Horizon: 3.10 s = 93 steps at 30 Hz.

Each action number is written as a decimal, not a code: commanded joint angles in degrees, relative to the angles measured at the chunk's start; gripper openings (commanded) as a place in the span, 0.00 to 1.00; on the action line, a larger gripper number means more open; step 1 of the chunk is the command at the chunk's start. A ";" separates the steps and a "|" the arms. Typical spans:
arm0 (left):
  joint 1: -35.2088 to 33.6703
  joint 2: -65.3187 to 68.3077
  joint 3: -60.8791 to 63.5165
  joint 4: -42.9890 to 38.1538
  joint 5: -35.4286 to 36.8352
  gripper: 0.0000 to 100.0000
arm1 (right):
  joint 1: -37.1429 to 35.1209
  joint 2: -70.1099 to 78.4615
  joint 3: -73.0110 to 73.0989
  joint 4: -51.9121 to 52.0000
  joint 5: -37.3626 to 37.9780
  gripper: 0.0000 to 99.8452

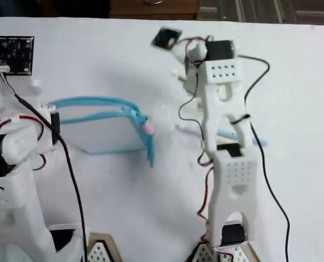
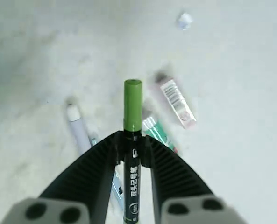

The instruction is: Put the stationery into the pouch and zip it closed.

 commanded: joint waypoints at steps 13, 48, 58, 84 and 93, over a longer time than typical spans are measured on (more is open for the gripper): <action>1.10 4.26 4.04 0.53 -0.44 0.02 | 4.26 -66.07 44.04 0.92 -8.44 0.02; 1.36 4.26 3.96 0.53 -0.35 0.02 | -13.49 -102.11 81.14 -69.05 -56.97 0.02; 1.36 4.26 3.96 0.44 -0.35 0.02 | -14.02 -85.32 61.71 -69.67 -57.14 0.02; 1.36 4.26 3.96 0.26 -0.26 0.02 | -32.75 -70.37 80.53 -78.02 -60.04 0.02; 1.36 4.53 3.96 0.26 -0.26 0.02 | -34.59 -72.84 91.08 -83.47 -52.13 0.02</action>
